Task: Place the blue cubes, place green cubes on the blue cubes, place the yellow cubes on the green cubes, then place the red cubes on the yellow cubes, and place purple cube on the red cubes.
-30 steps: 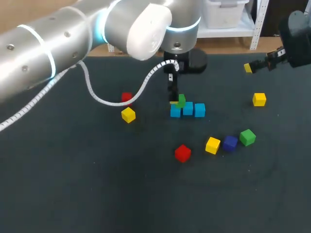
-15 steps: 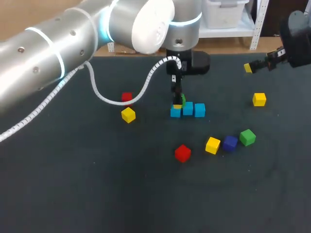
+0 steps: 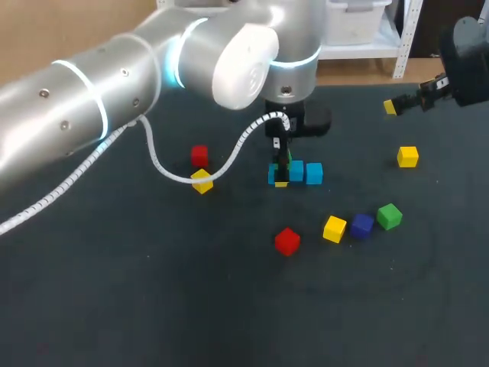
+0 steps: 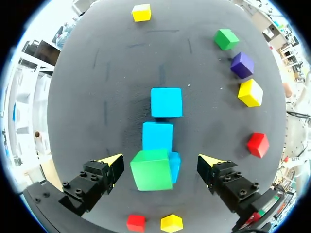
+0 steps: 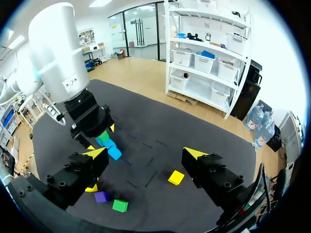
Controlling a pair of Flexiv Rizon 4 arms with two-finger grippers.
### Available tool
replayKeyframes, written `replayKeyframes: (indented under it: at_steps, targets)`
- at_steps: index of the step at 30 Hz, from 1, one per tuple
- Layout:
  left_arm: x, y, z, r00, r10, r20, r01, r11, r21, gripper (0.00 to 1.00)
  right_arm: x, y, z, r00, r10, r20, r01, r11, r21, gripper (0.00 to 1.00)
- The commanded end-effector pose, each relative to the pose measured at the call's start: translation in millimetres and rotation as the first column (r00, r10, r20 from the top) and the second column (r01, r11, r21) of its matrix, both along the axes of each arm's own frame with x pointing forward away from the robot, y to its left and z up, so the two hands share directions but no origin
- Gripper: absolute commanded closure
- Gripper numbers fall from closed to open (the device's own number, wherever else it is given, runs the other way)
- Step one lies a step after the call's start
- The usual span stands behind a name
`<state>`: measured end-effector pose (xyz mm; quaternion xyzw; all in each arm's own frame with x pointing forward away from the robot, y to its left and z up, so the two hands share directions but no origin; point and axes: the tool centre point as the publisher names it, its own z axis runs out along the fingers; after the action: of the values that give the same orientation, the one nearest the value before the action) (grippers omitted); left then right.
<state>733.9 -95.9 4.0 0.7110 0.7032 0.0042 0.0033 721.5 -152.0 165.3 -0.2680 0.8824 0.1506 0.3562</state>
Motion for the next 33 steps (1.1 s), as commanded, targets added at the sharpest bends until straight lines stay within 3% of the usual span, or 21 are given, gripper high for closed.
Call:
replayKeyframes:
  at_steps: [1, 27, 30, 31, 33]
  targets:
    - [5.9, 0.9, -4.2, 1.0, 0.003, -0.009, -0.003, 1.0, -0.019, 0.0, -1.4, 1.2, -0.4, 1.0, -0.006, 0.004, 0.007, 1.0, -0.004, 0.0]
    - [13.8, -8.8, -4.5, 0.999, -0.041, 0.007, 0.041, 0.998, -0.043, 0.0, -1.4, 1.2, -0.4, 1.0, -0.006, 0.004, 0.007, 1.0, -0.004, 0.0]
    - [14.3, -9.1, -4.4, 0.999, -0.04, 0.008, 0.041, 0.998, -0.039, 0.16, -1.4, 1.2, -0.4, 1.0, -0.006, 0.004, 0.007, 1.0, -0.004, 0.0]
    - [14.6, -9.1, -4.6, 0.999, -0.04, 0.008, 0.04, 0.999, -0.037, 0.33, -1.4, 1.2, -0.4, 1.0, -0.006, 0.004, 0.007, 1.0, -0.004, 0.0]
    - [15.0, -8.9, -4.8, 0.999, -0.039, 0.007, 0.039, 0.999, -0.035, 0.51, -1.4, 1.2, -0.4, 1.0, -0.006, 0.004, 0.007, 1.0, -0.004, 0.0]
